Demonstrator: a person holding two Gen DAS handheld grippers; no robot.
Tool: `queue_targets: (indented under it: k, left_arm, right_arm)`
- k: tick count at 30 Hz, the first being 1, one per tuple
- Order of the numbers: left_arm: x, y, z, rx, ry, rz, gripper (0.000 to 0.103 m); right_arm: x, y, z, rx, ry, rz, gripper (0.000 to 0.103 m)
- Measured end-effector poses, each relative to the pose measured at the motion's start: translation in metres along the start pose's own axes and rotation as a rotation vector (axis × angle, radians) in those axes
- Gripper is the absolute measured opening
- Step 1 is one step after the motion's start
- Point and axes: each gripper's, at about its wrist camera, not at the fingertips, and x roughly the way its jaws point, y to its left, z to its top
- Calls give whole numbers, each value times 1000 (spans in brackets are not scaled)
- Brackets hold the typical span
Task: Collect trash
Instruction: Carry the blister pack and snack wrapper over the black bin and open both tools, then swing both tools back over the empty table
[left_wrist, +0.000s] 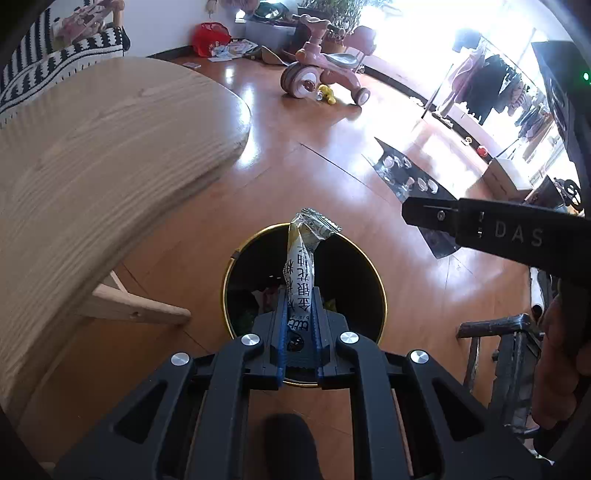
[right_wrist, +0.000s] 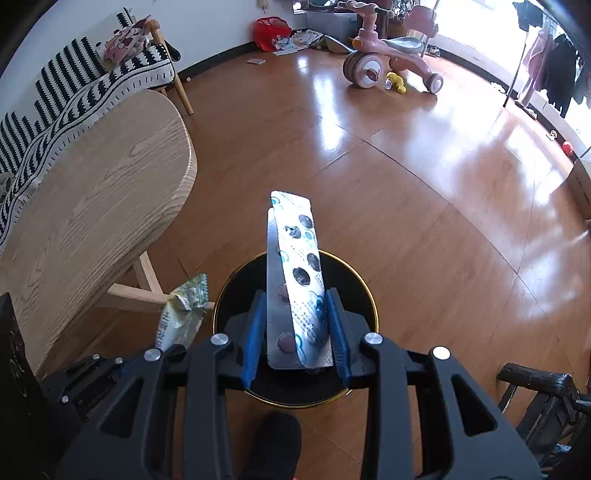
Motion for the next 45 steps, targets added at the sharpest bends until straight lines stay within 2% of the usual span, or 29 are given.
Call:
queue_targets:
  k: [9,10,11,12,13,14,15,16,19,22,25,27,30,34,36,39,43,45]
  left_arm:
    - [5,-3,2,14,4,-22,10]
    - [6,-4,2,18,5,-23,11]
    - [6,-5,3,21,7,-21,12]
    - [7,-6,3,22,12,-18,17]
    - [8,-6,4,21,12,-17,30]
    - [8,-7,4,21,9,-17,40]
    - [8,-7,5,19,2,-12,59]
    - [7,-8,5,17,-7,-10,68]
    - [5,-6,4,12,-10,-20,76]
    - [-5,1,5,1,-26,-26,80]
    - [-28,19,5,-19,-54,-13,84]
    - [-53,39,4,-28,-89,1,89]
    - [-97,78,0,-36,-146,78,92]
    - [-163,150,-15,-90,-202,224,93]
    - [-202,195,-29,-156,-229,314,93]
    - [-254,254,-56,-272,-271,409,94]
    - [-309,313,-92,-404,-283,528,94]
    - [-335,337,-114,-467,-305,559,94]
  right_arm:
    - [2,0,4,25,-3,-7,34]
    - [2,0,4,27,-5,-9,38]
    - [2,0,4,29,-4,-16,59]
    - [1,1,4,31,-9,-24,70]
    - [-1,1,4,34,-21,-31,77]
    - [-4,1,4,33,-34,-31,77]
    - [-5,2,5,37,-41,-27,77]
    - [-6,2,5,39,-44,-27,77]
    - [-8,3,5,44,-53,-34,77]
    - [-13,7,7,60,-77,-28,79]
    - [-21,23,11,52,-115,-9,85]
    - [-28,44,15,17,-138,11,86]
    - [-39,80,21,-29,-187,47,92]
    - [-53,143,27,-86,-249,131,93]
    - [-55,176,28,-117,-252,175,94]
    - [-60,240,23,-200,-245,247,94]
    - [-67,310,12,-304,-261,293,94]
    - [-68,344,5,-347,-260,324,94]
